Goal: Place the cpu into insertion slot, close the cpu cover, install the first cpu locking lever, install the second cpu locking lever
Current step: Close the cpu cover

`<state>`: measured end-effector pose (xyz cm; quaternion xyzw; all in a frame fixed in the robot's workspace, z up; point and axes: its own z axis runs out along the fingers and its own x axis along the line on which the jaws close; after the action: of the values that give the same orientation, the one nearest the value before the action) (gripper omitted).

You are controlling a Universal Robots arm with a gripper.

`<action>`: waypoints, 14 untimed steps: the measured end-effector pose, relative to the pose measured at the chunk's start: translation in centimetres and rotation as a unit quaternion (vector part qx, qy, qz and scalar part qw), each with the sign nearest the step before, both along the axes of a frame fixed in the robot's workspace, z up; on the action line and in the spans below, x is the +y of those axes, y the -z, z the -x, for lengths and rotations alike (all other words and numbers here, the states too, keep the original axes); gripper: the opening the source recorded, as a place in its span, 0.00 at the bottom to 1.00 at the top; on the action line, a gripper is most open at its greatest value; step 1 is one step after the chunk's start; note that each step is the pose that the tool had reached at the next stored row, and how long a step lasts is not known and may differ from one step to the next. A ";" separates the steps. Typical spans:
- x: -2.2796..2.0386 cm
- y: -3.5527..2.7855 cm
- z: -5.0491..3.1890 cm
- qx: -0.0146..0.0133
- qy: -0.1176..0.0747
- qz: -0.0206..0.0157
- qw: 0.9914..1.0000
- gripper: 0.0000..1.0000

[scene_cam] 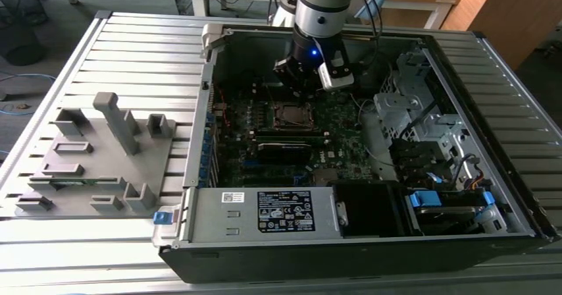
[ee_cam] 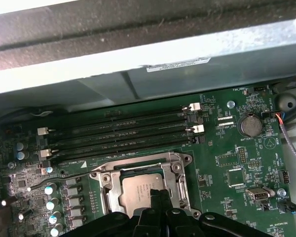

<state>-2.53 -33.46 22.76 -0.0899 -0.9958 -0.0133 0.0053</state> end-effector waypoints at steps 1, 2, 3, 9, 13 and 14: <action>0.00 0.00 0.03 0.000 0.000 0.000 1.000 0.11; 0.00 0.00 0.05 0.000 0.000 0.000 1.000 0.11; 0.00 0.00 0.05 0.000 0.000 0.000 1.000 0.11; 0.00 0.01 0.22 0.000 0.000 0.000 1.000 0.11; 0.00 0.01 0.38 0.000 0.000 0.000 1.000 0.11; 0.00 0.01 0.39 0.000 0.000 0.000 1.000 0.11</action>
<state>-2.92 -33.46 22.75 -0.0900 -0.9958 -0.0133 0.0053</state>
